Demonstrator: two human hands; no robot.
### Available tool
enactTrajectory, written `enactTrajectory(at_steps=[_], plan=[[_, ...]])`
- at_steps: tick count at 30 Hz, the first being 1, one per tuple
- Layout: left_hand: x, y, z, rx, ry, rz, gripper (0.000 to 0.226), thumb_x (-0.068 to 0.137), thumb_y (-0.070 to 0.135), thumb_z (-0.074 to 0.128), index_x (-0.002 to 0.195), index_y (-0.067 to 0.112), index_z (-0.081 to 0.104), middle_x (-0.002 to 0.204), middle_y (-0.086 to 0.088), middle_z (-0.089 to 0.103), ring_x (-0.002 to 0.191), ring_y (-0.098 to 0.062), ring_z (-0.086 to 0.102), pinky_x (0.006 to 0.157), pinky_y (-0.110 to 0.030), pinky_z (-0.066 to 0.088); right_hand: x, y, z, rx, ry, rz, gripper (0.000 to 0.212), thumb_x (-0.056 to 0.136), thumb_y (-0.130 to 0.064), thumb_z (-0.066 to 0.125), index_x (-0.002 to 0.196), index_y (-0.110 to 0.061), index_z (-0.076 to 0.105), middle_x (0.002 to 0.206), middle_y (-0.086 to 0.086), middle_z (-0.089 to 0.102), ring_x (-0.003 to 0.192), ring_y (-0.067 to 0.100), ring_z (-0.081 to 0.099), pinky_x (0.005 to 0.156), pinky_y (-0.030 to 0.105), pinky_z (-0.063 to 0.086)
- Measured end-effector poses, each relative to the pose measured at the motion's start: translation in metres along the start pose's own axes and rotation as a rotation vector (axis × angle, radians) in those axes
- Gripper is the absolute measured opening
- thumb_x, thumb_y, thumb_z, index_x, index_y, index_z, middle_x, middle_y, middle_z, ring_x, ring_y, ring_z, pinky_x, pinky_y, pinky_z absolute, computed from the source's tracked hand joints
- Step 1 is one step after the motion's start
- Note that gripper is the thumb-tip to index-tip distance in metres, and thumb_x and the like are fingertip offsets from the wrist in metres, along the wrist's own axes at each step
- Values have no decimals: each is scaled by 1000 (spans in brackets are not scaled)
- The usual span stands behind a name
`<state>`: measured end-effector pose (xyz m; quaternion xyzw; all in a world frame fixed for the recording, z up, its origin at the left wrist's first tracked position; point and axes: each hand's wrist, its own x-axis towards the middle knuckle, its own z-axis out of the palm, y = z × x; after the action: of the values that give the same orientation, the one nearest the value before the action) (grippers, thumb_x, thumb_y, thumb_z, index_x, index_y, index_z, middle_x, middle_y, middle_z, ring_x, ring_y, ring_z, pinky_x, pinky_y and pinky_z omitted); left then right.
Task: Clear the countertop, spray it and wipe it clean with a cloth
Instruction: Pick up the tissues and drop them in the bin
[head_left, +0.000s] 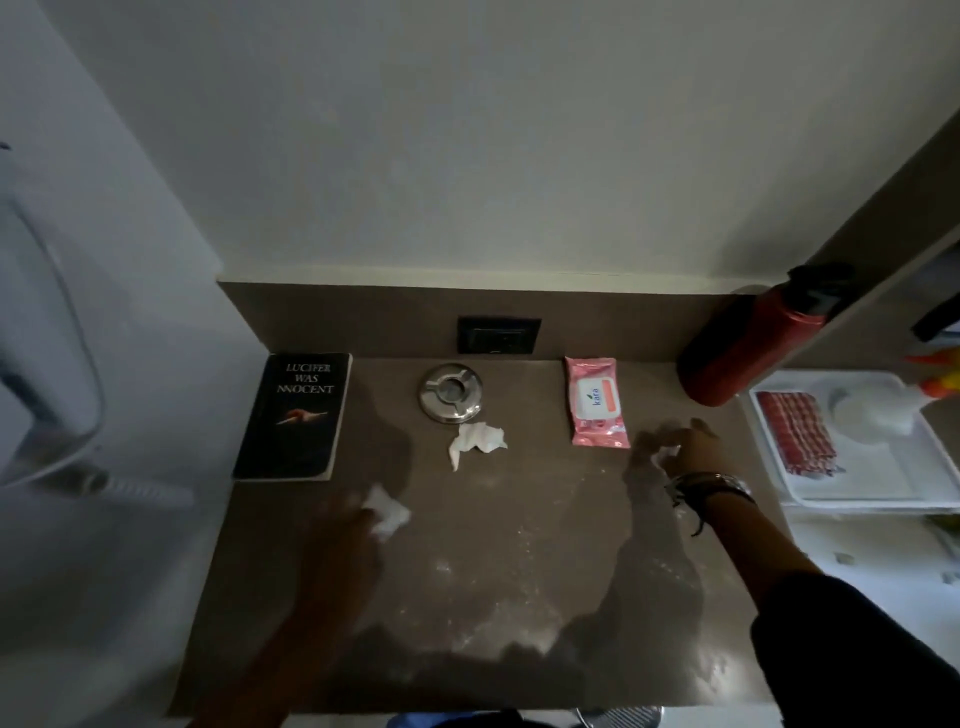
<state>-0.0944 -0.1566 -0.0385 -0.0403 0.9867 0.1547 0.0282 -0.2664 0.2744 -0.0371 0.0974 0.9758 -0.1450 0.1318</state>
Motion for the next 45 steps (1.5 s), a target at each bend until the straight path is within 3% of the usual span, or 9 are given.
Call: enactTrajectory(at_steps=[4, 10, 15, 22, 27, 32, 36, 43, 45], plan=[[61, 57, -21, -118, -4, 297, 26, 74, 13, 80, 99, 8, 77, 128, -17, 65, 117, -37, 60, 99, -47, 50, 15, 5, 17, 33, -50, 145, 24, 78, -20, 72, 100, -10, 74, 108, 21, 69, 99, 39, 65, 87, 44, 54], [137, 99, 7, -34, -221, 376, 15, 80, 18, 65, 93, 16, 72, 115, 1, 67, 108, -24, 62, 87, -36, 46, -16, 8, 21, 203, 76, 169, 8, 80, -14, 70, 72, -11, 73, 85, 17, 71, 80, 36, 65, 75, 42, 54], [149, 102, 48, -15, -233, 372, 6, 80, 12, 64, 86, 11, 64, 100, -9, 66, 97, -33, 62, 78, -42, 46, -87, 5, 26, 246, 265, 82, 9, 69, -6, 84, 70, -9, 75, 80, 17, 73, 82, 38, 65, 79, 42, 47], [101, 147, 25, -282, -193, 8, 28, 76, 14, 69, 101, 17, 55, 95, -10, 71, 87, -35, 68, 73, -44, 55, -206, 14, 30, 391, 440, -4, 21, 62, -6, 91, 68, -13, 72, 76, 7, 72, 77, 32, 64, 74, 43, 53], [-40, 205, 16, -807, -315, -93, 50, 54, 35, 73, 103, 35, 62, 72, 6, 73, 55, -6, 65, 50, -24, 52, -299, 73, 46, 650, 380, -38, 29, 62, 3, 88, 76, -15, 70, 84, -4, 70, 80, 17, 65, 74, 30, 50], [-212, 252, 140, -675, -644, -142, 32, 46, 49, 71, 77, 53, 68, 69, 17, 68, 58, 4, 58, 55, -11, 44, -379, 186, 127, 954, 35, 257, 34, 62, -5, 90, 77, -31, 73, 75, -9, 74, 68, 6, 69, 62, 12, 52], [-247, 273, 263, -665, -775, -359, 19, 43, 33, 73, 59, 27, 64, 61, 10, 59, 60, -6, 54, 58, -34, 51, -367, 251, 212, 897, -41, 430, 25, 68, -5, 87, 63, -22, 69, 69, -2, 71, 68, 17, 66, 72, 39, 56], [-181, 269, 418, -651, -527, -581, 19, 67, 15, 79, 81, 4, 73, 81, -15, 76, 68, -22, 67, 61, -44, 60, -254, 281, 345, 753, -127, 508, 23, 73, -20, 74, 55, -16, 61, 57, -4, 61, 59, 19, 57, 43, 15, 35], [-163, 261, 451, -649, -487, -653, 16, 70, 15, 80, 80, 5, 71, 86, -16, 76, 75, -25, 71, 67, -44, 61, -228, 280, 374, 747, -163, 532, 26, 74, -18, 71, 53, -17, 55, 54, -6, 55, 58, 19, 54, 41, 19, 34]])
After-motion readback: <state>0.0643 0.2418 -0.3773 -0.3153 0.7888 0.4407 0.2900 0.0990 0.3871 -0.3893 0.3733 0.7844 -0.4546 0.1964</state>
